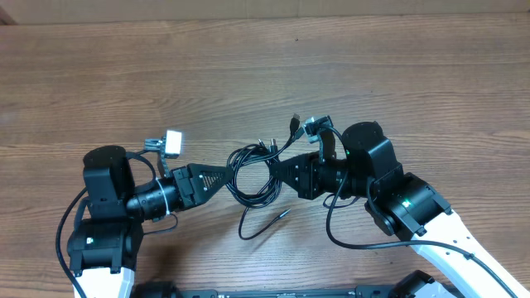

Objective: Untangle cables

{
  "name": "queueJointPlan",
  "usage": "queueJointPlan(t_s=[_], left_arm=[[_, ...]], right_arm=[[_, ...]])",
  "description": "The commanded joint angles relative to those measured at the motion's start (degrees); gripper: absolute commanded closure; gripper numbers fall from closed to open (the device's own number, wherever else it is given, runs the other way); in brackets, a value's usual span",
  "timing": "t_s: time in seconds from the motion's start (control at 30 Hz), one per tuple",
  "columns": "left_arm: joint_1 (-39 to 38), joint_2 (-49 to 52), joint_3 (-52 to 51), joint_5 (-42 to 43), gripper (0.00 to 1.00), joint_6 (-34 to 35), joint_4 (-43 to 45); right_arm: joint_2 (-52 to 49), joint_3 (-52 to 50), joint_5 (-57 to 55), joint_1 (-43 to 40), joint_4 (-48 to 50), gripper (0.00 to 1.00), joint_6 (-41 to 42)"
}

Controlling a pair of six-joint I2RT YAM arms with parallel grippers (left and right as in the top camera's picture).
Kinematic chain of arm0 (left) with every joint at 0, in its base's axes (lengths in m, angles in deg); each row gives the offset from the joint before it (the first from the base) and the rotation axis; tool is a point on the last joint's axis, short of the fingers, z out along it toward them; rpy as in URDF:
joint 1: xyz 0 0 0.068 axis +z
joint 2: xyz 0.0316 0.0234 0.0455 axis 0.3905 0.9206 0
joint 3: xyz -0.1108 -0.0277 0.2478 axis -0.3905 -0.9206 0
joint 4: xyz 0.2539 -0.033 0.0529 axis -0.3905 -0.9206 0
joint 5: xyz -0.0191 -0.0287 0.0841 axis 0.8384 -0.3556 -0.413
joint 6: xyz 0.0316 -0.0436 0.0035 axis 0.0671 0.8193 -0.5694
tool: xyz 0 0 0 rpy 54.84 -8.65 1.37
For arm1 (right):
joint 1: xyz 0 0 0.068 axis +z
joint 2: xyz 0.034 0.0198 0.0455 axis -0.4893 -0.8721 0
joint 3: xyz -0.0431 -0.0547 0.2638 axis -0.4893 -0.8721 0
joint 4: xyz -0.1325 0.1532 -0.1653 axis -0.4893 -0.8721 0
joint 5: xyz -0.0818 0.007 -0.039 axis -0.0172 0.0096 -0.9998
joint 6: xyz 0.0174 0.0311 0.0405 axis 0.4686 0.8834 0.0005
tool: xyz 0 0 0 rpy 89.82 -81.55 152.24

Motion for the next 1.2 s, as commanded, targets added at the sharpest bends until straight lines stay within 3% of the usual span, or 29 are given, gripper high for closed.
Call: queueJointPlan(t_s=[0.0, 0.17, 0.27, 0.3, 0.8, 0.9, 1.0, 1.17], left_arm=[[-2.1, 1.6, -0.4, -1.9, 0.60, 0.2, 0.2], [-2.6, 4.2, -0.4, -1.9, 0.76, 0.4, 2.6], [-2.6, 5.6, -0.4, -1.9, 0.94, 0.3, 2.9], [-2.6, 5.9, -0.4, -1.9, 0.96, 0.3, 2.9], [-2.6, 7.4, -0.4, -2.2, 0.96, -6.2, 2.5], [-2.6, 7.4, -0.4, -6.0, 0.96, -8.1, 1.2], [-2.6, 7.7, -0.4, -15.5, 0.96, -8.2, -5.0], [-2.6, 7.8, -0.4, -17.7, 0.96, -8.9, -8.7]], right_arm=[[0.4, 0.3, 2.3, 0.3, 2.1, 0.96, -0.3], [0.4, 0.3, 4.9, 0.3, 2.4, 0.96, -0.3], [0.4, 0.3, 4.9, 0.3, 2.7, 0.96, -0.3], [0.4, 0.3, 4.8, 0.2, 2.9, 0.96, -0.3], [0.4, 0.3, 5.2, -2.5, 6.4, 0.96, 4.9], [0.4, 0.3, 9.2, -3.6, 8.6, 0.96, 5.9], [0.4, 0.3, 14.8, -5.2, 13.6, 0.96, 8.9], [0.4, 0.3, 15.2, -5.9, 16.7, 0.96, 9.6]])
